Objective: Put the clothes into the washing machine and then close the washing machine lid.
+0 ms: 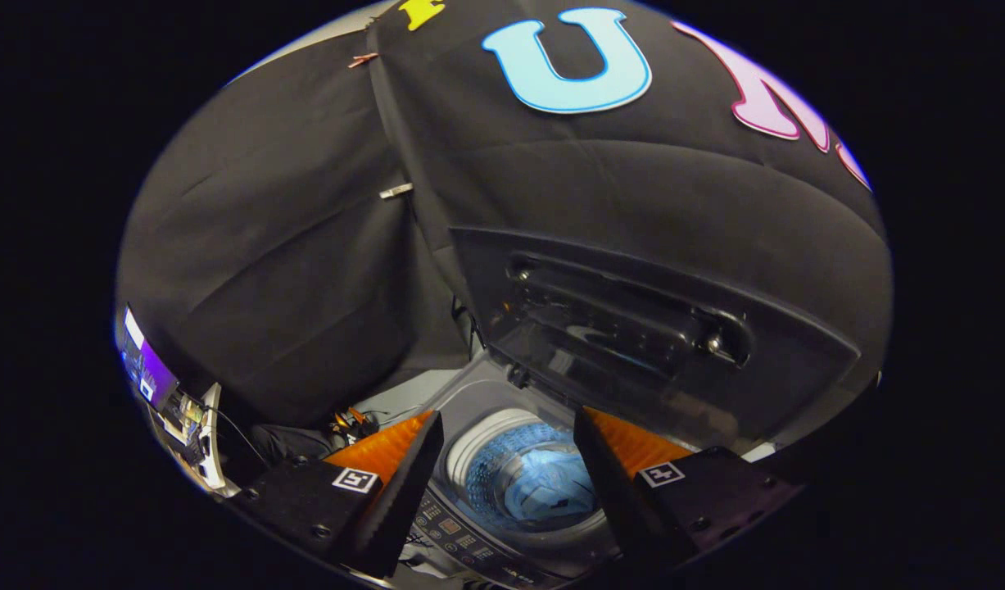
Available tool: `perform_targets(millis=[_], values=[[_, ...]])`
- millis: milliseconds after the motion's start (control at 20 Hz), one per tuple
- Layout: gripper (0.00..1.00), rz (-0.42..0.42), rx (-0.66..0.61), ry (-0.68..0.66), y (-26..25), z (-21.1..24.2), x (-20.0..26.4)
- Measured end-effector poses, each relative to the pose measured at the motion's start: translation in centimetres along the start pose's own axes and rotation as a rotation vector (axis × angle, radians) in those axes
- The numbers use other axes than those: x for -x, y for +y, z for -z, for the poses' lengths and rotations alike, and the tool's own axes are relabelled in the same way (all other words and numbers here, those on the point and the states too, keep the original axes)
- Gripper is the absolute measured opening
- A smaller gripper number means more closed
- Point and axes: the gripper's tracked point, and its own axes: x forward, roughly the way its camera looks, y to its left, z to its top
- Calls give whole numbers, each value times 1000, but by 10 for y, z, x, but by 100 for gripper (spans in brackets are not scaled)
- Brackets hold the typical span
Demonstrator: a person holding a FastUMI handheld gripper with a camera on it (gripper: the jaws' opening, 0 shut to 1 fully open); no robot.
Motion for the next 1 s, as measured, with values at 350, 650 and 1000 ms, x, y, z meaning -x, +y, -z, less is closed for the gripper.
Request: perform_targets(millis=[350,650,1000], values=[[99,-27,50,-276,10,-67,28],[99,133,44,-501,-29,-115,47],[98,427,57,-603,-98,-138,58]])
